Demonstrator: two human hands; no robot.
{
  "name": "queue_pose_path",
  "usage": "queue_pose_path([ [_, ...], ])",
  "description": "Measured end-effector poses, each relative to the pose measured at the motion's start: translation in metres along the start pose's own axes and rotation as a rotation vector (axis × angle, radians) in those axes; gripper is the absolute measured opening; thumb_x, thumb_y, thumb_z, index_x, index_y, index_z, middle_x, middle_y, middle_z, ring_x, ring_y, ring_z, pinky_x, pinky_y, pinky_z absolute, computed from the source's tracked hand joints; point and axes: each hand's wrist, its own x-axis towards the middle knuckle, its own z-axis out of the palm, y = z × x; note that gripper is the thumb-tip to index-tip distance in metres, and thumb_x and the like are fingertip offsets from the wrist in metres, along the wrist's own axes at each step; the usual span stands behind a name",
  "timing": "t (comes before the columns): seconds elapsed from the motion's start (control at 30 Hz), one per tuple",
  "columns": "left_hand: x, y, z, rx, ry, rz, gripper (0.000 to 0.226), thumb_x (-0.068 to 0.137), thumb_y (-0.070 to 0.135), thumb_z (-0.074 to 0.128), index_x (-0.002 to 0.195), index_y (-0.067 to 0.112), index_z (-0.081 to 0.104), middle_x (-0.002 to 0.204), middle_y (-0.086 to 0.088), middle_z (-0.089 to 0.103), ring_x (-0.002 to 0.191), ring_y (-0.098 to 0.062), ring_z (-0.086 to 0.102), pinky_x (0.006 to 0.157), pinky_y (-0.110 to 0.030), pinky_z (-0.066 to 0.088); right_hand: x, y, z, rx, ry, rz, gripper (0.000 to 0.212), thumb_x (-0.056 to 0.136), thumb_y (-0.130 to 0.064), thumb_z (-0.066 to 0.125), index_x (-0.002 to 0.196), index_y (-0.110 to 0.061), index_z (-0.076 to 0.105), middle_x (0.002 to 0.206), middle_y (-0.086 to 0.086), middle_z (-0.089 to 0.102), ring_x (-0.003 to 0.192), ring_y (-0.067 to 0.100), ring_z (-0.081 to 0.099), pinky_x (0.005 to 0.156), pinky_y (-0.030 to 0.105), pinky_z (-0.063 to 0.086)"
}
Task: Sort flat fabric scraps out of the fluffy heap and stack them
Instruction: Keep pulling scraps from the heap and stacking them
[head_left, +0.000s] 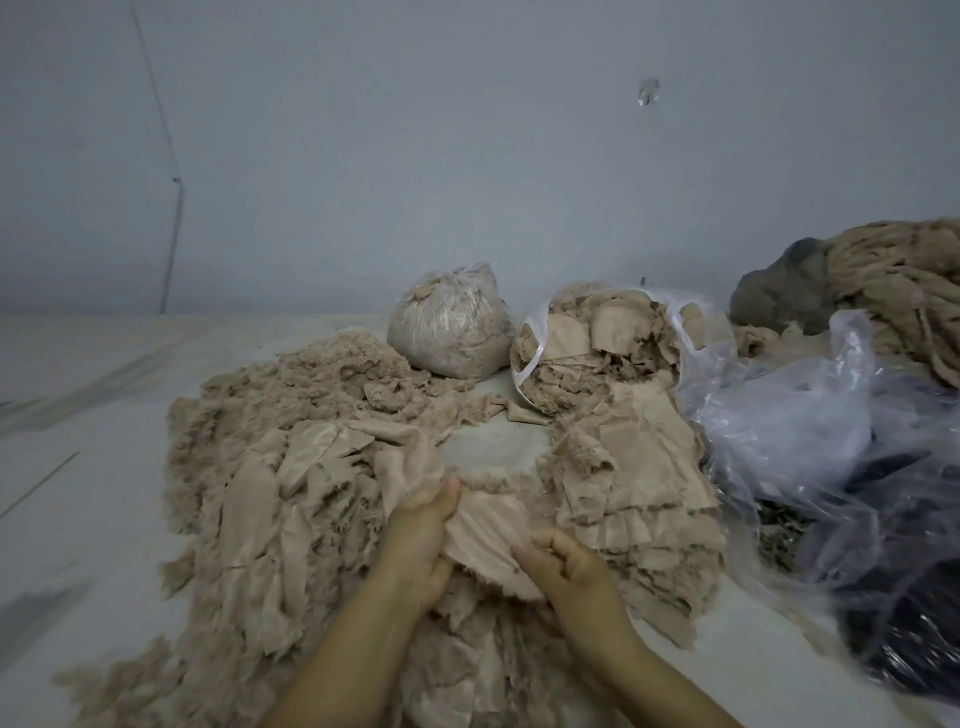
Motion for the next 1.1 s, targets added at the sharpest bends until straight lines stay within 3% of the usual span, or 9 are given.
queue_pose_path([
  [0.13,0.008,0.008,-0.008,0.001,0.094,0.077,0.014,0.094,0.008,0.052,0.09,-0.001,0.062,0.07,-0.011,0.071,0.061,-0.018,0.068,0.056,-0.029,0.057,-0.015,0.012,-0.014,-0.24,-0.035,-0.045,0.023,0.088,-0.009,0.065,0.068,-0.02,0.065,0.047,-0.01,0.05,0.043,-0.001,0.04,0.047,0.012,0.033],
  [0.27,0.013,0.02,-0.016,-0.019,0.06,0.105,0.016,0.094,0.007,0.052,0.106,-0.004,0.058,0.095,-0.019,0.071,0.083,-0.025,0.07,0.07,-0.036,0.059,-0.024,0.02,-0.035,-0.527,-0.018,0.013,0.037,0.094,-0.028,0.058,0.057,-0.027,0.055,0.053,-0.011,0.051,0.054,0.002,0.046,0.056,0.017,0.036],
  [0.37,0.006,0.007,-0.008,0.188,-0.107,-0.006,0.023,0.091,0.007,0.056,0.104,-0.01,0.063,0.101,-0.026,0.068,0.092,-0.032,0.067,0.083,-0.039,0.054,-0.018,0.002,-0.027,-0.498,-0.062,-0.014,0.014,0.082,-0.048,0.063,0.095,-0.051,0.059,0.094,-0.021,0.061,0.082,-0.009,0.058,0.073,0.008,0.044],
  [0.43,-0.001,-0.003,-0.002,0.363,-0.189,-0.039,0.025,0.087,0.01,0.063,0.1,-0.011,0.065,0.099,-0.028,0.067,0.088,-0.033,0.066,0.079,-0.038,0.053,-0.003,-0.007,-0.023,-0.37,0.012,-0.064,0.049,0.074,-0.044,0.074,0.118,-0.043,0.053,0.108,-0.015,0.057,0.089,-0.004,0.06,0.074,0.011,0.049],
  [0.53,-0.001,-0.009,0.0,0.601,-0.139,0.128,0.017,0.085,0.013,0.068,0.087,-0.004,0.067,0.082,-0.018,0.069,0.073,-0.025,0.063,0.068,-0.035,0.05,0.008,-0.025,-0.015,-0.284,0.156,-0.165,0.006,0.084,-0.022,0.071,0.082,-0.026,0.066,0.075,-0.009,0.065,0.072,0.014,0.06,0.063,0.023,0.048],
  [0.6,0.0,-0.008,-0.003,0.623,-0.037,0.24,0.012,0.085,0.014,0.068,0.077,0.005,0.067,0.073,-0.009,0.067,0.067,-0.021,0.059,0.062,-0.031,0.047,0.012,-0.025,-0.017,-0.166,0.198,-0.103,0.032,0.091,-0.024,0.062,0.062,-0.012,0.053,0.058,0.003,0.048,0.057,0.018,0.043,0.052,0.028,0.037],
  [0.7,0.0,-0.009,-0.007,0.588,-0.028,0.276,0.014,0.088,0.017,0.064,0.079,0.009,0.07,0.076,-0.008,0.07,0.071,-0.02,0.062,0.066,-0.032,0.05,0.013,-0.024,-0.016,-0.064,0.172,0.052,0.046,0.096,-0.034,0.051,0.066,0.001,0.052,0.062,0.012,0.047,0.059,0.024,0.045,0.057,0.037,0.043],
  [0.8,-0.001,-0.011,-0.005,0.682,-0.117,0.316,0.019,0.089,0.02,0.063,0.082,0.004,0.071,0.078,-0.008,0.07,0.07,-0.014,0.062,0.066,-0.027,0.05,0.011,-0.023,-0.009,-0.106,0.085,0.065,0.028,0.09,-0.04,0.06,0.08,-0.013,0.066,0.076,-0.001,0.068,0.072,0.017,0.063,0.072,0.039,0.054],
  [1.1,0.018,-0.006,-0.019,0.615,0.043,0.446,0.038,0.097,0.026,0.049,0.066,0.005,0.058,0.039,0.001,0.049,0.028,-0.008,0.036,0.033,-0.014,0.029,0.026,-0.028,-0.022,-0.078,0.233,-0.085,0.03,0.091,-0.02,0.061,0.064,-0.009,0.056,0.056,-0.001,0.049,0.055,0.01,0.044,0.049,0.016,0.038],
])
